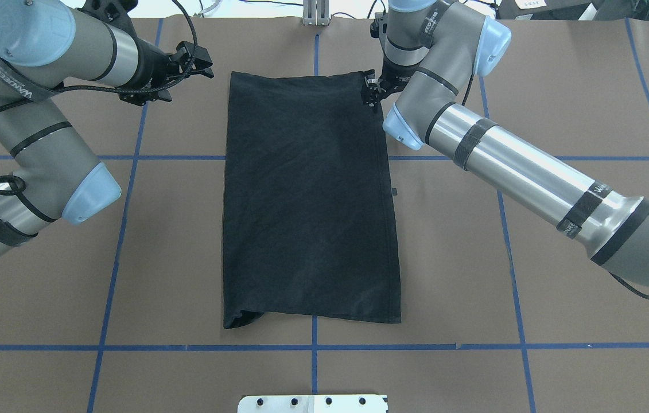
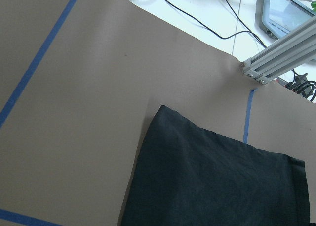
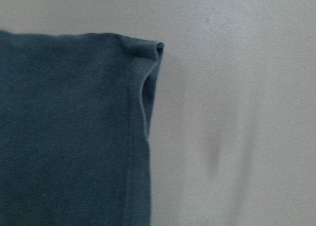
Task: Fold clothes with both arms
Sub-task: 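Lift the right gripper off the shirt's far corner while the left gripper hovers, then move both grippers toward the shirt's nearest end, left gripper grasping its corner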
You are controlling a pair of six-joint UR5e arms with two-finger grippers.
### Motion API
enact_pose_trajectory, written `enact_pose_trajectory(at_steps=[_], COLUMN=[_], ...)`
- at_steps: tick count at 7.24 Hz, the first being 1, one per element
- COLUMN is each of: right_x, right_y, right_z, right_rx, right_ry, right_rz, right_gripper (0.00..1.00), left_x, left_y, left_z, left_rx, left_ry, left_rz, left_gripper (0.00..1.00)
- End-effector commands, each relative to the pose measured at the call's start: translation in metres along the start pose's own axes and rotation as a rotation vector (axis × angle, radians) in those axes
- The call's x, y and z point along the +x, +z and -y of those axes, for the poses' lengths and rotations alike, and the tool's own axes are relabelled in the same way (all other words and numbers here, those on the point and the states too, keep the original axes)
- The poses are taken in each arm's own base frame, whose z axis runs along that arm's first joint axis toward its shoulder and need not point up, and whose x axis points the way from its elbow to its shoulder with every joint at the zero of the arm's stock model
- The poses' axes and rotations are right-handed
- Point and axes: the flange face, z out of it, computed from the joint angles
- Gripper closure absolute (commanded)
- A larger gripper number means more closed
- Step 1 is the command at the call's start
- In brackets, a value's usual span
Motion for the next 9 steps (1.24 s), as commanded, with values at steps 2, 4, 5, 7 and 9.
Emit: enact_pose_trajectory(at_steps=[2, 4, 5, 7, 9], right_x=[0.006, 0.033, 0.039, 0.045, 0.030], right_y=[-0.047, -0.069, -0.081, -0.092, -0.097], right_z=[-0.080, -0.164, -0.194, -0.248, -0.274], right_rx=[0.030, 0.015, 0.014, 0.004, -0.011], right_ry=[0.160, 0.250, 0.288, 0.288, 0.327], right_rz=[0.174, 0.260, 0.285, 0.314, 0.340], right_gripper=[0.00, 0.00, 0.00, 0.00, 0.00], left_x=[0.011, 0.005, -0.003, -0.037, -0.075], left_y=[-0.020, -0.026, -0.028, -0.033, -0.023], left_z=[-0.015, -0.058, -0.092, -0.150, -0.225], left_rx=[-0.013, -0.111, -0.155, -0.245, -0.291], left_ry=[0.019, -0.021, -0.062, -0.150, -0.252], left_rz=[-0.047, -0.067, -0.086, -0.121, -0.150], left_gripper=[0.00, 0.00, 0.00, 0.00, 0.00])
